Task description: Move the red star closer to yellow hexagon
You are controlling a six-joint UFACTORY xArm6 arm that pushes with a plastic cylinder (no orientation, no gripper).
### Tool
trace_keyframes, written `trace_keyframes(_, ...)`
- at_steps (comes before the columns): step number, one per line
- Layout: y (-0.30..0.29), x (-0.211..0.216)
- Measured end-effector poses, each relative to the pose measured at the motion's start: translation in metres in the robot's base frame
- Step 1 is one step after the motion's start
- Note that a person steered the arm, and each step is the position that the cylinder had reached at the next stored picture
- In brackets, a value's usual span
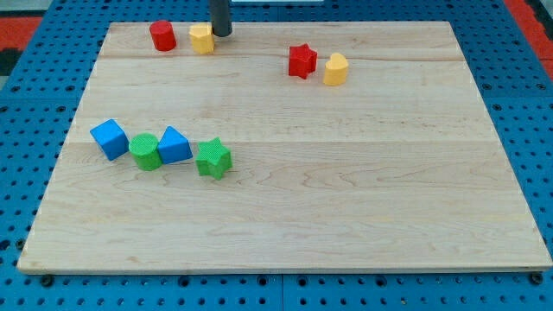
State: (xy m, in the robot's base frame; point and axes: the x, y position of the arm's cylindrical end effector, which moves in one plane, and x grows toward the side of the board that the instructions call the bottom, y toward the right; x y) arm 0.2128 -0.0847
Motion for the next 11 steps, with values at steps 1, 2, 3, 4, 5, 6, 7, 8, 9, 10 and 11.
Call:
trace_keyframes(1,0.125,0.01)
trace_keyframes(2,0.234,0.072)
trace_keyframes(3,0.235,0.136)
trace_keyframes(4,0.151,0.118)
trace_keyframes(5,0.145,0.106)
trace_keyframes(6,0.176,0.137)
trace_keyframes(7,0.236,0.126)
trace_keyframes(8,0.21,0.101)
trace_keyframes(9,0.15,0.093)
trace_keyframes(10,0.064,0.093)
trace_keyframes(11,0.051,0.103)
